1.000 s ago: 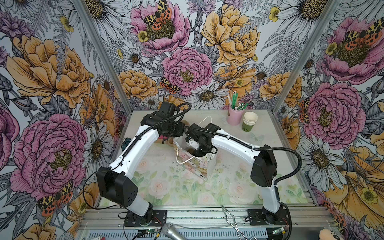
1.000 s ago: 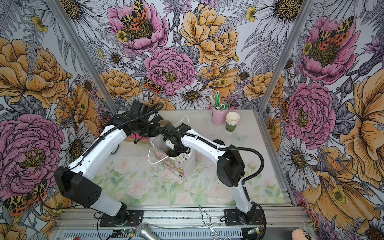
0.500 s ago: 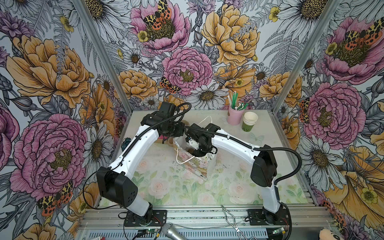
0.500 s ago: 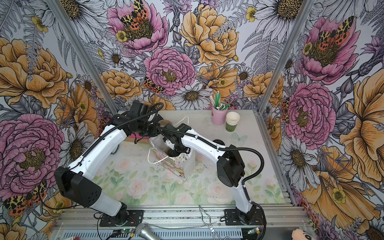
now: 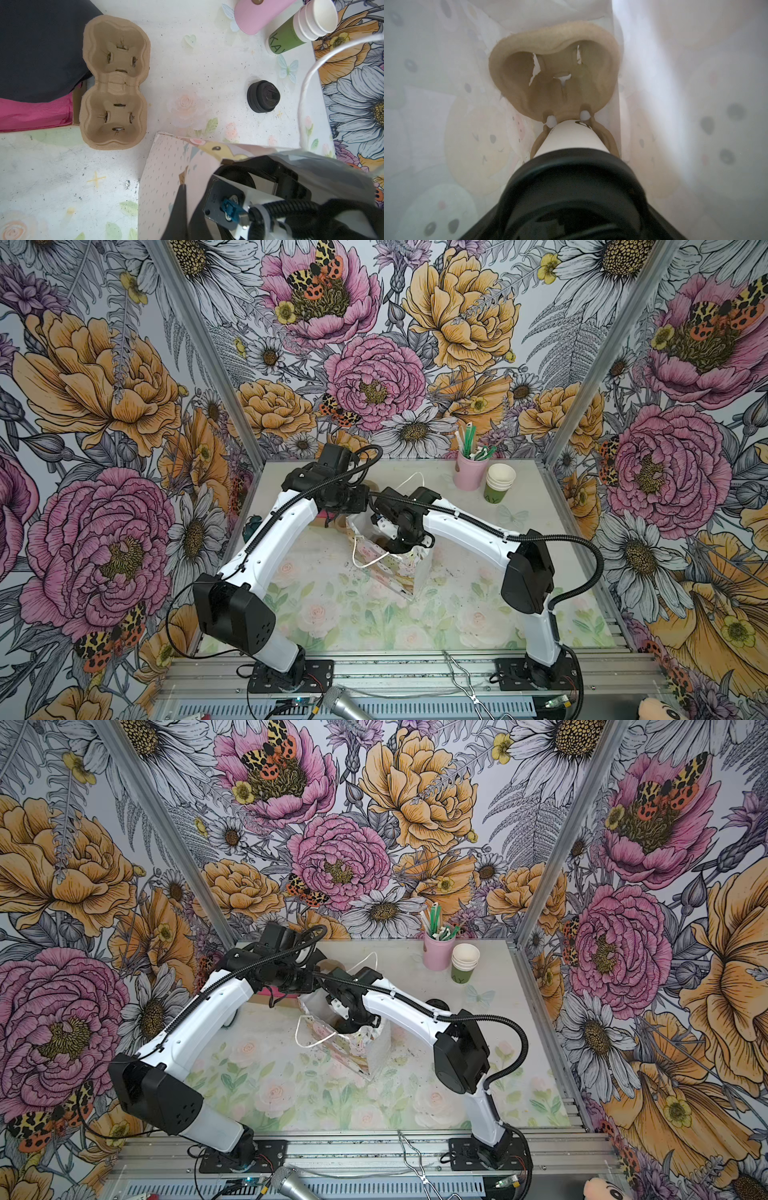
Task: Pack the takeout coffee
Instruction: 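Press the cup into the carrier with the right gripper while left holds bag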
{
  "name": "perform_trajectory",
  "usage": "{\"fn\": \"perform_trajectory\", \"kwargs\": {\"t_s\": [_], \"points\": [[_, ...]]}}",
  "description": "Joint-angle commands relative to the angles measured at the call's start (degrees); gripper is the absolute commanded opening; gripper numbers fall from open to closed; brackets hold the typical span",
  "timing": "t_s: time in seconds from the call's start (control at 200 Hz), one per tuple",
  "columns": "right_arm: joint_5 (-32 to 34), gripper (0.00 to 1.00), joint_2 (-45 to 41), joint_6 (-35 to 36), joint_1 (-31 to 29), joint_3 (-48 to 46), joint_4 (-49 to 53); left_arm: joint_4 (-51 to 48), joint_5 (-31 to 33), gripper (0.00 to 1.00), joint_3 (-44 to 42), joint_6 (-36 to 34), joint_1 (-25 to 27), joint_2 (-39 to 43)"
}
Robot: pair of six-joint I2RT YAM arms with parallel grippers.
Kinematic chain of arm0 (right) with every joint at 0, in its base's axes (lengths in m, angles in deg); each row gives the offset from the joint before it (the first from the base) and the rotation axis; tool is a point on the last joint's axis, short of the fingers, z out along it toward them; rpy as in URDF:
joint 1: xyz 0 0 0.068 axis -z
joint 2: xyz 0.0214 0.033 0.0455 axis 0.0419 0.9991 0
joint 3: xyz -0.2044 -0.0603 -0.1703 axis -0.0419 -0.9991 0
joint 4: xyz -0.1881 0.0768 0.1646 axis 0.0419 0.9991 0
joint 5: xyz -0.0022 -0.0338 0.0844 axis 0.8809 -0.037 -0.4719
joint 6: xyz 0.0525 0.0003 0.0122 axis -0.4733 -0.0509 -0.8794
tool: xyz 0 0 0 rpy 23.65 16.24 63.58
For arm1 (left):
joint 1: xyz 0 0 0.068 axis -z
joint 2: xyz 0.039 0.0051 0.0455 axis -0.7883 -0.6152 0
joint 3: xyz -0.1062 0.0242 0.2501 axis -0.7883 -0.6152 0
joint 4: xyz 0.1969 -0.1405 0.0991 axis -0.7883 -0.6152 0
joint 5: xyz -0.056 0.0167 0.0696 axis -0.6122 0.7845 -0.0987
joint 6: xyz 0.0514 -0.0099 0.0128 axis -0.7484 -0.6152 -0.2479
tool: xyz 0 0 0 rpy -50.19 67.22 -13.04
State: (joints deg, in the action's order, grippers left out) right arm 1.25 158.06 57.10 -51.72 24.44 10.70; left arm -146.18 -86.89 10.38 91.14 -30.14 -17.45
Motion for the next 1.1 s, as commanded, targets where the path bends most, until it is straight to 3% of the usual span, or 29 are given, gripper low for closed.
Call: {"fn": "perform_trajectory", "kwargs": {"t_s": [0.0, 1.096], "points": [[0.3, 0.90, 0.4, 0.1, 0.0, -0.4, 0.2, 2.2, -1.1, 0.00, -0.8, 0.3, -0.2, 0.6], [0.1, 1.00, -1.7, -1.0, -0.1, 1.9, 0.2, 2.3, -1.3, 0.00, -1.0, 0.3, -0.1, 0.3]]}}
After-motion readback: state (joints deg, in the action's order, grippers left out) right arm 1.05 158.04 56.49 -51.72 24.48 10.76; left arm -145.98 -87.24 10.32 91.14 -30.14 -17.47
